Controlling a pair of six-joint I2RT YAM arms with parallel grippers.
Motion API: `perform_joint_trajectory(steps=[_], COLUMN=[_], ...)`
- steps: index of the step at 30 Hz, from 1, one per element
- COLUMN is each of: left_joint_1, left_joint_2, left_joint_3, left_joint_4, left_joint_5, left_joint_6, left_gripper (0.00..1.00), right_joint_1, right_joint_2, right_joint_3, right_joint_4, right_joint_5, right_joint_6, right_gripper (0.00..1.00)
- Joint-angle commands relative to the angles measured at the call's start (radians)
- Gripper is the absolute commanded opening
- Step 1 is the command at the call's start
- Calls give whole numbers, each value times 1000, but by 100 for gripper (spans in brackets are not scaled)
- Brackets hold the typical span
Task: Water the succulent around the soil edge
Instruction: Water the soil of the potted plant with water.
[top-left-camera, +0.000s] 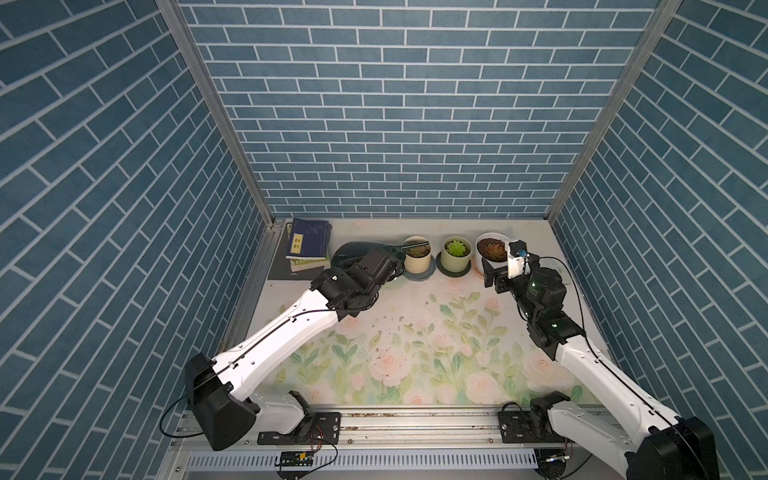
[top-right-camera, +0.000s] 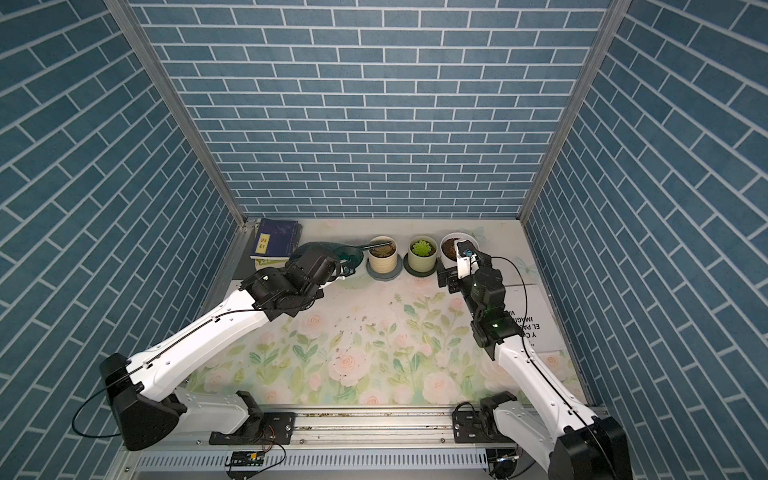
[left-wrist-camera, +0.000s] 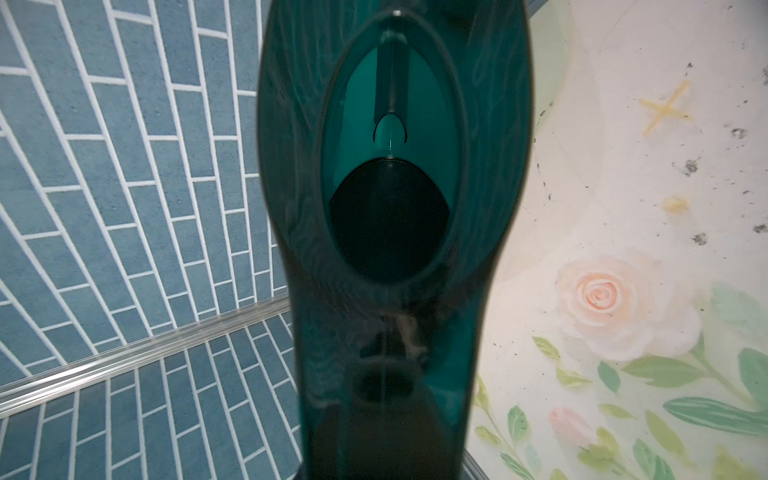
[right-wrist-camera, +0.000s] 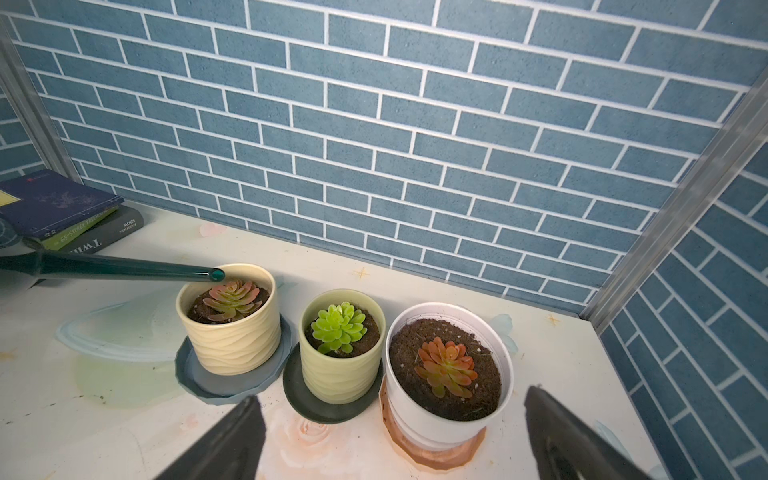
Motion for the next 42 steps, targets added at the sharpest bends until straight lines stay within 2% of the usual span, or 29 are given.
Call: perform_joint_trajectory(steps=[1, 4, 10, 14, 22, 30, 32, 36, 42], left_joint_1=[-4, -4, 1, 5, 3, -21, -21, -21, -21], left_joint_2=[-40, -63, -99, -108, -127, 7, 36, 68, 73], left_joint_3=[-5, -14, -44, -46, -7, 78, 117, 178, 202], left_joint_4=[-28, -54, -29, 28, 146, 129, 134, 180, 210], left_joint_5=[-21, -27, -115, -117, 63, 80, 112, 220, 337], left_joint_6=[-54, -72, -64, -51, -50, -38, -38, -52, -78], left_gripper=[0, 0, 0, 0, 0, 0, 0, 0, 0], right_joint_1=[-6, -7, -5, -7, -7, -17, -46, -127, -171], right_joint_2=[-6, -6, -6, -8, -22, -82, -92, -98, -88], right_joint_3=[-2, 0, 1, -1, -23, -70, -83, -95, -114], right_joint_4=[18, 18, 21, 23, 54, 50, 37, 21, 45], right_joint_5=[10, 8, 6, 8, 79, 309, 295, 192, 152], right_joint_6=[3, 3, 4, 11, 59, 125, 161, 231, 245], right_gripper=[99, 99, 99, 99, 99, 99, 99, 99, 99])
